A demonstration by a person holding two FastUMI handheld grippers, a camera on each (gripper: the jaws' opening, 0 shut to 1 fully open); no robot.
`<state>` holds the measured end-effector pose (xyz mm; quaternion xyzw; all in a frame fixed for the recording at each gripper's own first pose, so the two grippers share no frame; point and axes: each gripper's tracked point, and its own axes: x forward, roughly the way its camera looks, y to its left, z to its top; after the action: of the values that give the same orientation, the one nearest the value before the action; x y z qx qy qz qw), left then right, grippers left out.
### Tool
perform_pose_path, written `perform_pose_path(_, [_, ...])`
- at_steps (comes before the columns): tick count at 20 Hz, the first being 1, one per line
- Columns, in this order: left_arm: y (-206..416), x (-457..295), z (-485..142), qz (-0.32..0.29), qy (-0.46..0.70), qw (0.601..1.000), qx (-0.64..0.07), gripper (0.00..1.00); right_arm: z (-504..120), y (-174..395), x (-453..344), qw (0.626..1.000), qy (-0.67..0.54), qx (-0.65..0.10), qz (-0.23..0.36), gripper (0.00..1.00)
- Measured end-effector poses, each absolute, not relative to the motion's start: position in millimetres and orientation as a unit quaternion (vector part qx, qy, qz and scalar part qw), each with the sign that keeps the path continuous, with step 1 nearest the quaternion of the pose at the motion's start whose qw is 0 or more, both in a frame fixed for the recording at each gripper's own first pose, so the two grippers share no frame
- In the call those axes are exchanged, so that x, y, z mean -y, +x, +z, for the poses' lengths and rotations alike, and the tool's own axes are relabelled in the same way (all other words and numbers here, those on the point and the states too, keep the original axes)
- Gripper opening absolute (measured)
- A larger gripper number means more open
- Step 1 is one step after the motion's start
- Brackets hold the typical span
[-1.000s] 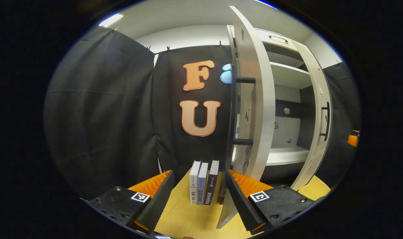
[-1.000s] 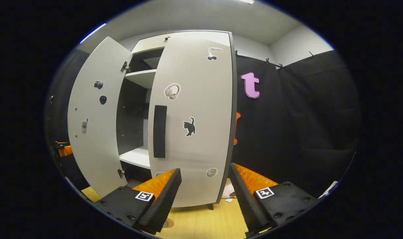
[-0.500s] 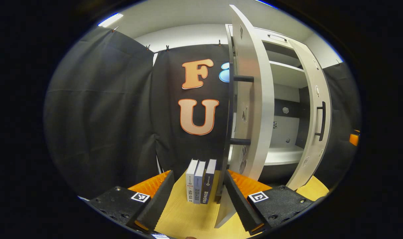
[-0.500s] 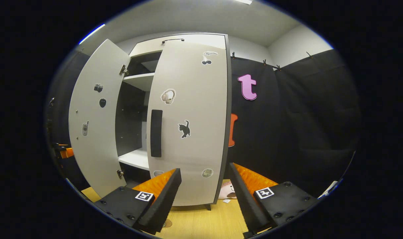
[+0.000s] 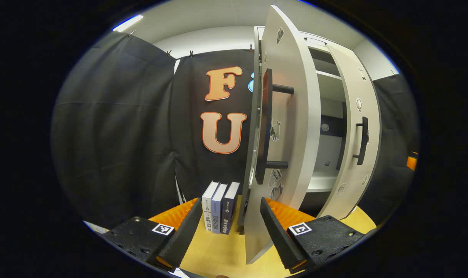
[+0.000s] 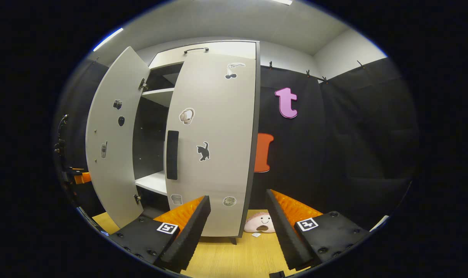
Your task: Grasp the bottle in the cabinet with the left hand and place it on the coaster, then close the right door with the right hand and the left door with the left hand.
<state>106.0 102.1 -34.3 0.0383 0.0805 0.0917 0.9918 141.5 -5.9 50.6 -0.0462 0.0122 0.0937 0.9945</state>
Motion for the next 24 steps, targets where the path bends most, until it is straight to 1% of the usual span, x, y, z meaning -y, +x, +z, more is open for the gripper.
perform_pose_path(3, [106, -91, -35, 0.107, 0.044, 0.990, -0.081, 0.88, 54, 147, 24, 0.994, -0.048, -0.013, 0.101, 0.95])
perform_pose_path(5, [105, -88, -35, 0.120, 0.047, 0.988, -0.083, 0.97, 53, 150, 34, 0.993, -0.045, -0.021, 0.105, 0.95])
perform_pose_path(6, [104, -88, -36, 0.127, 0.046, 0.987, -0.083, 0.97, 54, 152, 38, 0.993, -0.040, -0.024, 0.108, 0.95])
perform_pose_path(7, [103, -89, -36, 0.132, 0.044, 0.987, -0.082, 0.93, 54, 154, 42, 0.993, -0.036, -0.025, 0.110, 0.95])
perform_pose_path(13, [103, -86, -36, 0.146, 0.045, 0.985, -0.083, 0.93, 55, 159, 58, 0.994, -0.027, -0.024, 0.105, 0.95])
perform_pose_path(16, [109, -72, -38, 0.129, 0.052, 0.987, -0.085, 0.93, 56, 159, 60, 0.994, -0.026, -0.020, 0.102, 0.95])
perform_pose_path(23, [140, -17, -50, 0.061, 0.021, 0.994, -0.087, 0.93, 56, 152, 77, 0.996, -0.023, -0.018, 0.085, 0.95])
perform_pose_path(24, [146, -9, -50, 0.054, 0.019, 0.995, -0.087, 0.97, 56, 151, 81, 0.996, -0.023, -0.018, 0.080, 0.95])
